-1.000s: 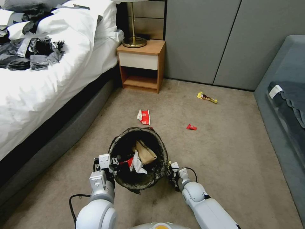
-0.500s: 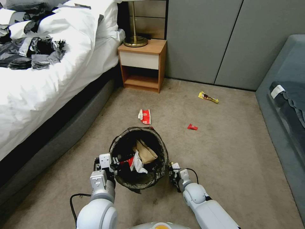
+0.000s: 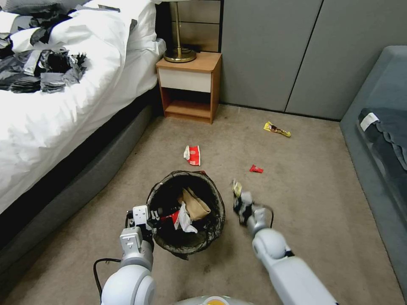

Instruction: Pick up the trash bin, then pick up the garbage from the floor and place it into the trash bin.

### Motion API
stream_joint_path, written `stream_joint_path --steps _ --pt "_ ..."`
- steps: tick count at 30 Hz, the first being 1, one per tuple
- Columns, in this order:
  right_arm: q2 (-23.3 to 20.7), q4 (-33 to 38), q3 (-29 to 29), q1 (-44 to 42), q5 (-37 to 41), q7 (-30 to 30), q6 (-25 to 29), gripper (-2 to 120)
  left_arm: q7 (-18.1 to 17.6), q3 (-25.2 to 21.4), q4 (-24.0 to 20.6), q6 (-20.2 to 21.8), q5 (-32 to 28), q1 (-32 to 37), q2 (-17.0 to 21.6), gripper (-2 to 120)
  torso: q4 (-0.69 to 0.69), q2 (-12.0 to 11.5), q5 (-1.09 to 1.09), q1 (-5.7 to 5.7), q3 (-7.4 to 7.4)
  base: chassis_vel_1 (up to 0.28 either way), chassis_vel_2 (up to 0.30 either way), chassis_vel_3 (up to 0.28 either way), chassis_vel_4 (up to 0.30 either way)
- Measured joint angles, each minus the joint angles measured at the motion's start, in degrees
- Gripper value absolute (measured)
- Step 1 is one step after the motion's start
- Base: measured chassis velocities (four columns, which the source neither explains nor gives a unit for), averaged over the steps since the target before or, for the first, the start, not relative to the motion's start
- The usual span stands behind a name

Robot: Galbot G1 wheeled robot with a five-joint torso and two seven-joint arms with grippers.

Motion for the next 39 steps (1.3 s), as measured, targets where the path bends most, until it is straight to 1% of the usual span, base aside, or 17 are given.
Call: stream_joint_path --steps 1,4,5,8,9,11,12,15,20,23,24,27,35,36,37,38,39 --pt "0.0 0.0 0.0 0.0 0.0 0.0 0.0 0 0.0 0.0 0.0 0.0 0.0 0.0 0.0 0 0.0 0.0 0.0 0.0 0.0 0.0 0.0 0.0 0.0" --pt "-0.73 11.28 0.59 -0.57 1.45 -3.64 4.49 0 -0.06 0.03 0.04 0.07 -0.09 0.24 0.21 0 0.01 0.0 0.0 0.0 -0.01 0.0 0.0 0.0 0.0" --pt "-0.73 11.28 0.59 -0.57 1.45 -3.64 4.49 0 -0.06 0.03 0.04 0.07 -0.09 0.24 0.21 0 0.01 0.0 0.0 0.0 -0.01 0.0 0.0 0.0 0.0" --pt "-1.67 18.18 -0.23 -3.06 1.17 -7.28 6.57 0 -0.12 0.08 0.06 0.11 -0.08 0.41 0.25 0 0.0 0.0 0.0 0.0 -0.01 0.0 0.0 0.0 0.0" --pt "-1.67 18.18 -0.23 -3.06 1.17 -7.28 6.57 0 -0.12 0.08 0.06 0.11 -0.08 0.41 0.25 0 0.0 0.0 0.0 0.0 -0.01 0.0 0.0 0.0 0.0" --pt "-2.39 23.39 -2.66 -7.27 -1.0 -11.32 9.18 0 -0.12 0.17 0.09 0.11 -0.05 0.47 0.25 0 0.0 0.0 0.0 0.0 -0.01 0.0 0.0 0.0 0.0" --pt "-2.39 23.39 -2.66 -7.27 -1.0 -11.32 9.18 0 -0.12 0.17 0.09 0.11 -0.05 0.47 0.25 0 0.0 0.0 0.0 0.0 -0.01 0.0 0.0 0.0 0.0" --pt "-2.9 25.97 -6.06 -11.28 -3.66 -13.46 10.97 0 -0.13 0.27 0.28 0.11 -0.02 0.41 0.43 0 -0.01 0.0 0.01 0.0 -0.01 0.0 0.0 0.0 0.0" --pt "-3.25 24.62 -9.21 -13.82 -6.22 -13.95 12.12 0 -0.13 0.38 0.4 0.11 0.0 0.22 0.67 0 0.0 0.0 0.0 0.0 -0.01 0.0 0.0 0.0 0.0" --pt "-3.26 21.28 -11.48 -15.34 -8.43 -14.29 13.57 0 -0.14 0.48 0.41 0.11 -0.02 0.01 0.66 0 0.0 0.0 0.0 0.0 -0.01 0.0 0.0 0.0 0.0" --pt "-3.26 21.28 -11.48 -15.34 -8.43 -14.29 13.57 0 -0.14 0.48 0.41 0.11 -0.02 0.01 0.66 0 0.0 0.0 0.0 0.0 -0.01 0.0 0.0 0.0 0.0" --pt "-2.76 17.58 -12.73 -15.58 -9.92 -14.95 14.68 0 -0.14 0.61 0.42 0.11 -0.03 -0.12 0.82 0 0.0 0.0 0.01 0.0 -0.01 0.0 0.0 0.0 0.0" --pt "-1.5 11.29 -12.9 -13.47 -10.28 -15.39 14.86 0 -0.18 1.4 0.42 0.12 0.29 0.12 0.71 0 0.0 0.01 0.01 -0.01 0.0 0.0 0.0 0.0 0.0" --pt "-1.46 10.25 -12.83 -13.28 -10.58 -15.71 14.88 5 -0.17 1.48 0.43 0.12 0.39 0.16 0.61 0 0.0 0.01 0.01 -0.01 0.0 0.0 0.0 0.0 0.0" --pt "-1.46 10.25 -12.83 -13.28 -10.58 -15.71 14.88 5 -0.17 1.48 0.43 0.12 0.39 0.16 0.61 0 0.0 0.01 0.01 -0.01 0.0 0.0 0.0 0.0 0.0" --pt "-1.46 9.44 -12.81 -13.23 -10.95 -16.0 15.03 12 -0.17 1.5 0.43 0.12 0.45 0.14 0.55 0 0.0 0.01 0.01 -0.01 0.0 0.0 0.0 0.0 0.0" --pt "-1.46 8.9 -12.82 -13.26 -11.23 -16.22 15.18 15 -0.16 1.54 0.43 0.12 0.47 0.08 0.49 0 0.0 0.01 0.01 -0.01 -0.01 0.0 0.0 0.0 0.0"
